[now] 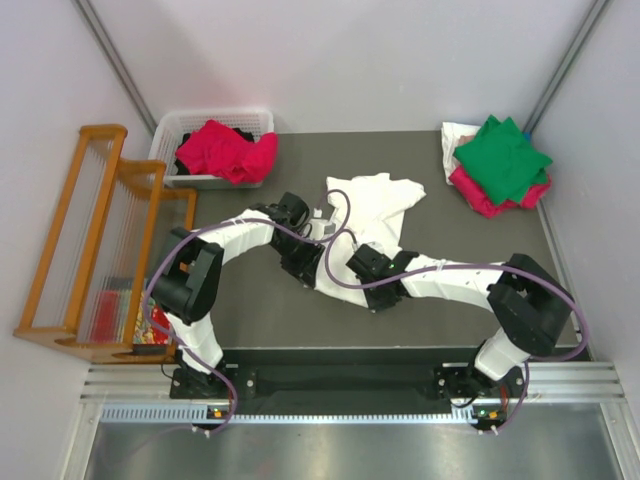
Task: Fold and stack the t-shirts
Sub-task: Fold the tshirt
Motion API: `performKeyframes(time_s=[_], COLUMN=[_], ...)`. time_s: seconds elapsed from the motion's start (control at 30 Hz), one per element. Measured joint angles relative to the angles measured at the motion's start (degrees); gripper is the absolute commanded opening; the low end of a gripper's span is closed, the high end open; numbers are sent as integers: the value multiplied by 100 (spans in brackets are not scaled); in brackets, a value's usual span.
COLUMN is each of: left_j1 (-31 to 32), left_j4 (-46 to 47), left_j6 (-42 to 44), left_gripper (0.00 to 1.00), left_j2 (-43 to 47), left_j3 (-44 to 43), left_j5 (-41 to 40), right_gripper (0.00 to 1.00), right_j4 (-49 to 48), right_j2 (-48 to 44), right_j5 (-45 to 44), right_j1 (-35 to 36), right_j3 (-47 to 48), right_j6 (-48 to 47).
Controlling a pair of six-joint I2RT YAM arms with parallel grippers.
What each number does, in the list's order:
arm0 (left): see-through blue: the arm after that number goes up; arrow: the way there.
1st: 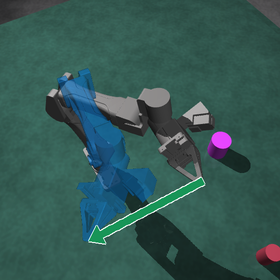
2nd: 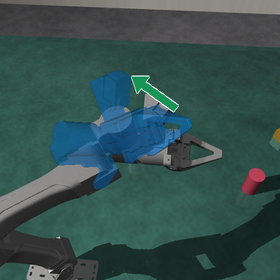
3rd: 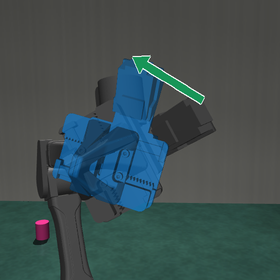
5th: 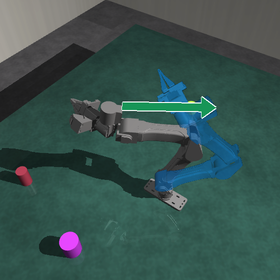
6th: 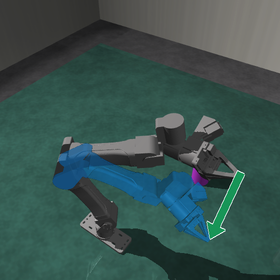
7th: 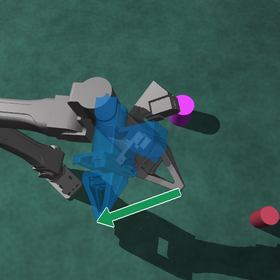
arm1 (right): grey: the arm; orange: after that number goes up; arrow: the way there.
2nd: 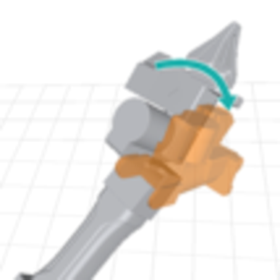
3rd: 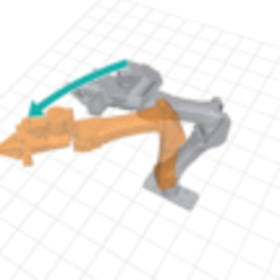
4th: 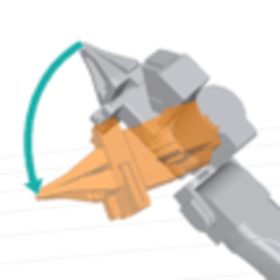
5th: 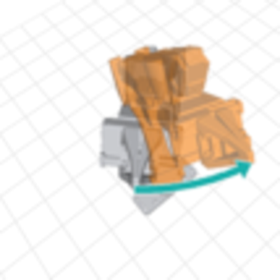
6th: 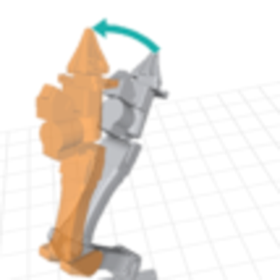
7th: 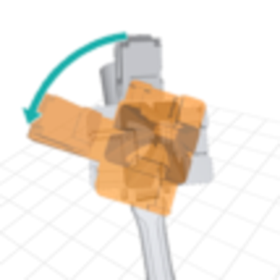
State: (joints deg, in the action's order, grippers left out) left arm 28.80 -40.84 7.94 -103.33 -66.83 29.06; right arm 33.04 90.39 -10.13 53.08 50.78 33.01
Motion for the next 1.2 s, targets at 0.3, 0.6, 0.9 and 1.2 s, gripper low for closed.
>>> performKeyframes(time_s=[0.3,0.6,0.9,1.2], left_j1=[4,4,35,94], left_j4=[-232,-299,-522,-1394], left_j6=[173,271,551,1075], left_gripper=[10,0,0,0], left_j2=[0,0,164,1355], left_j3=[15,33,31,-46], left_j5=[57,48,-2,-105], right_gripper=[0,0,0,0], right_j4=[107,125,459,820], right_j2=[26,15,-463,-1163], right_j5=[-22,-28,-138,-258], right_j1=[0,0,310,1211], right_j3=[70,70,63,17], right_j6=[-4,0,111,525])
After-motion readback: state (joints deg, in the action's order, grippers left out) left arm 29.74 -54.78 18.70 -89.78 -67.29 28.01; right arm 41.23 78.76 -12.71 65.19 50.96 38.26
